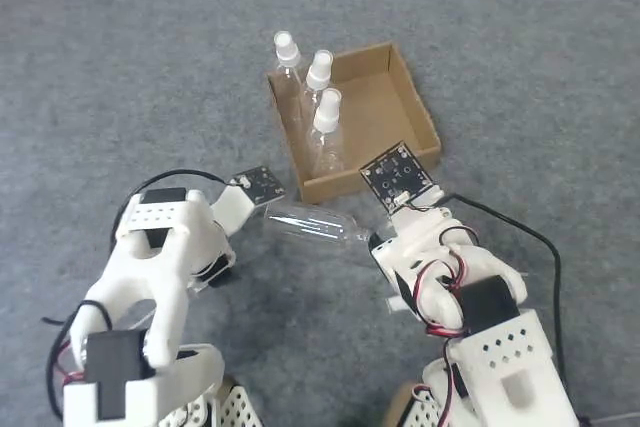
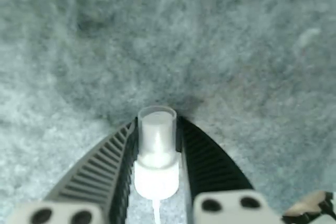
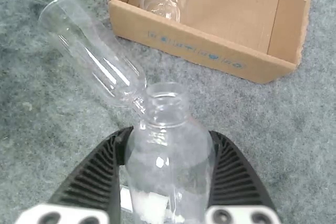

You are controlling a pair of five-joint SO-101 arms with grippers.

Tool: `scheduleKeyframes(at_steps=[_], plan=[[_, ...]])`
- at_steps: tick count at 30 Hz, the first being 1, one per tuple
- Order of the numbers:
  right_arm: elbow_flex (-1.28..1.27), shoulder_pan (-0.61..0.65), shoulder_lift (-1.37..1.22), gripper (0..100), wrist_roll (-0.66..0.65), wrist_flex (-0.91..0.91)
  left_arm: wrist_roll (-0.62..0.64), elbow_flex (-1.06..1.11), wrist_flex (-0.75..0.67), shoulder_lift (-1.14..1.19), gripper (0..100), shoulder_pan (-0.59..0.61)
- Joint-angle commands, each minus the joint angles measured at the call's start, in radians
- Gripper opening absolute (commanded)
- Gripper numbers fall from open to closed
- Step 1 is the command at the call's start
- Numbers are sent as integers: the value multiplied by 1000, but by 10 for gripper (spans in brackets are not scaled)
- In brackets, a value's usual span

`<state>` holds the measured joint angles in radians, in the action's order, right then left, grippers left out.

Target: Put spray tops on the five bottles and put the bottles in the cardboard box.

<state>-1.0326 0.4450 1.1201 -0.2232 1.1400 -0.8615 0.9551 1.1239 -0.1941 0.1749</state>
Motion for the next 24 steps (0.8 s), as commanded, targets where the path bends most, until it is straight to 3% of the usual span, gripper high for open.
scheduleKeyframes(at_steps=[1, 24], plan=[[8, -4, 27, 66, -18, -10, 12, -5, -17, -6, 17, -5], [8, -4, 27, 66, -18, -8, 15, -275, 333, -17, 12, -2]])
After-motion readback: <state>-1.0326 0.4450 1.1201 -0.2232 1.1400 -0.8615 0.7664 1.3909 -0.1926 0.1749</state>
